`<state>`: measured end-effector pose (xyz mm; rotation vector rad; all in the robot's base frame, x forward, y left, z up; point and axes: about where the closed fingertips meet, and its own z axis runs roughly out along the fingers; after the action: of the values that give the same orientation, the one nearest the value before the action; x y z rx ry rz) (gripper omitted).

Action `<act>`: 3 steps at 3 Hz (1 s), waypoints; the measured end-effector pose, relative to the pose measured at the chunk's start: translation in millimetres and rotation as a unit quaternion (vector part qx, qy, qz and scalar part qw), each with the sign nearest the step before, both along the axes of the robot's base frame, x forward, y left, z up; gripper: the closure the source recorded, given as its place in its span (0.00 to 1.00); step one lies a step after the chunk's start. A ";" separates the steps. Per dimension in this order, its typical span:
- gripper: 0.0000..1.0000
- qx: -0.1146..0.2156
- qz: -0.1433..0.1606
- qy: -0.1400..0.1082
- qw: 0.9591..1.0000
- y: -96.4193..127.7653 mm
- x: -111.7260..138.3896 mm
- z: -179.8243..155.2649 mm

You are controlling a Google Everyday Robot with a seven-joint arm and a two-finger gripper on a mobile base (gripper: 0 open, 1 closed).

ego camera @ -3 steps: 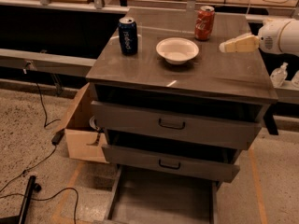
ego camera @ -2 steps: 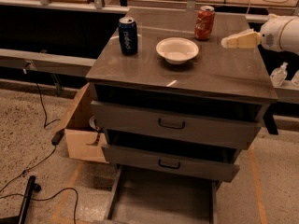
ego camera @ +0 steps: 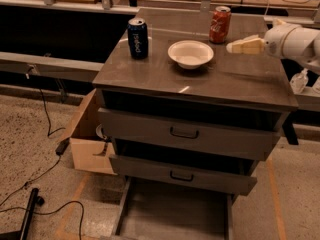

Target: Place coke can into bottom drawer

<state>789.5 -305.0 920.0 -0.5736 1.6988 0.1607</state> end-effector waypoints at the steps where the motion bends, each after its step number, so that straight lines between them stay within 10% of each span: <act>1: 0.00 0.010 -0.006 -0.015 1.000 0.5 34.0 -15.7; 3: 0.00 0.039 -0.035 -0.016 0.998 4.9 103.6 -38.4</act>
Offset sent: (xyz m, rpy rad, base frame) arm 0.1348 -0.0059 -0.0494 0.1015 -0.0593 -0.1073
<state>893.1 -300.1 881.6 -0.4545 1.6717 0.1663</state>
